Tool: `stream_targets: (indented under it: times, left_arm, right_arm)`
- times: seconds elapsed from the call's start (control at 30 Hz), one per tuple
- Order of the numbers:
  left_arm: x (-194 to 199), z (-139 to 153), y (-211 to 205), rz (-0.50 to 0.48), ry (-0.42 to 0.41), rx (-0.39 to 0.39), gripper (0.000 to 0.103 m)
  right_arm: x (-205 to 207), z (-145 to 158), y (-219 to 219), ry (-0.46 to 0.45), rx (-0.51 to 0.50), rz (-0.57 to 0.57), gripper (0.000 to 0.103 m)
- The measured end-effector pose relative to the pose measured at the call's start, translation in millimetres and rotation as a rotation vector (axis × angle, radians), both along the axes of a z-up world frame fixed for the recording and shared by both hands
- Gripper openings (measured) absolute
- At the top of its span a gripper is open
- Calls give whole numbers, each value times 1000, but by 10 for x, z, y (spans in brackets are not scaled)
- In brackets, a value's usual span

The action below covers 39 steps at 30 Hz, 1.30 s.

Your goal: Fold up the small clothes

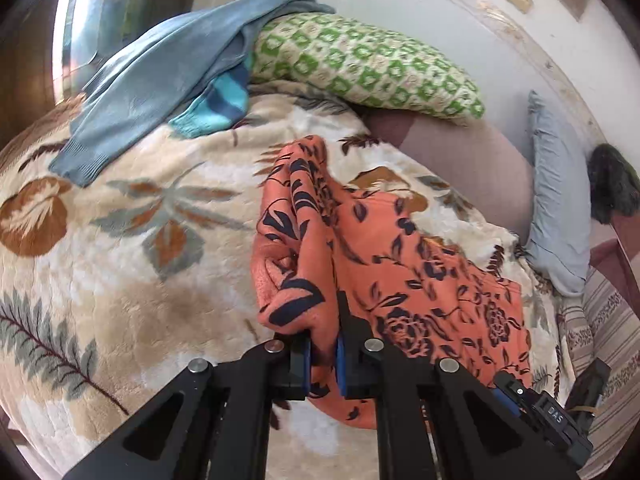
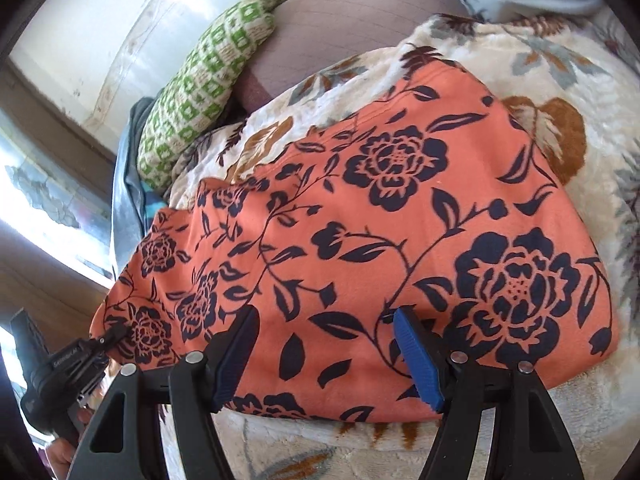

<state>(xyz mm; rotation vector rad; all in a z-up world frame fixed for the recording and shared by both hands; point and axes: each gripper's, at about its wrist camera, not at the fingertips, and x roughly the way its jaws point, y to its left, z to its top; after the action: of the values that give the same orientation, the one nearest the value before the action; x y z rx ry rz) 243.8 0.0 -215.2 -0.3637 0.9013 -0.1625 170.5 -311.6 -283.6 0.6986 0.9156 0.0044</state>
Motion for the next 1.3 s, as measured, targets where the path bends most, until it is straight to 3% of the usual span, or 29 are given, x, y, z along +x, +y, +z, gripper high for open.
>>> stream_targets:
  times: [0.2, 0.33, 0.37, 0.43, 0.53, 0.63, 0.73, 0.83, 0.93, 1.0, 1.03, 1.07, 1.17, 1.3]
  left_arm:
    - [-1, 544, -805, -212, -82, 44, 9]
    - [6, 741, -1432, -352, -103, 36, 8]
    - [-18, 753, -1603, -397, -106, 20, 2]
    - [-108, 768, -1990, -491, -123, -1, 2]
    - [-331, 727, -2628, -639, -163, 46, 2]
    - [-479, 709, -2970, -693, -212, 98, 2]
    - [-403, 738, -2724, -618, -221, 130, 2]
    - [-188, 671, -2022, -423, -181, 156, 2]
    - [-78, 504, -1096, -187, -128, 135, 5]
    - [-68, 346, -492, -46, -71, 74, 20]
    - [-68, 252, -243, 10, -34, 42, 36]
    - [-72, 140, -52, 50, 8, 16, 44]
    - [-93, -178, 200, 75, 113, -37, 44]
    - [-80, -406, -7, -21, 173, -38, 44]
  right_arm:
    - [-105, -54, -454, -79, 339, -84, 73]
    - [-258, -63, -876, -143, 486, -205, 73]
    - [-290, -73, -981, -153, 523, -228, 73]
    - [-355, -119, -1168, -176, 608, -261, 73]
    - [-488, -176, -1436, -222, 717, -313, 73]
    - [-615, -197, -1683, -254, 775, -345, 74]
    - [-629, -128, -1810, -287, 790, -316, 74]
    - [-516, 21, -1700, -299, 753, -220, 74]
    - [-333, 95, -1400, -250, 713, -105, 74]
    - [-236, 118, -1136, -206, 669, -33, 74]
    - [-190, 139, -1012, -188, 641, 0, 74]
    - [-151, 150, -885, -175, 616, 30, 74]
    - [-56, 153, -532, -153, 598, 116, 74]
    - [187, 113, -150, -91, 538, 158, 76]
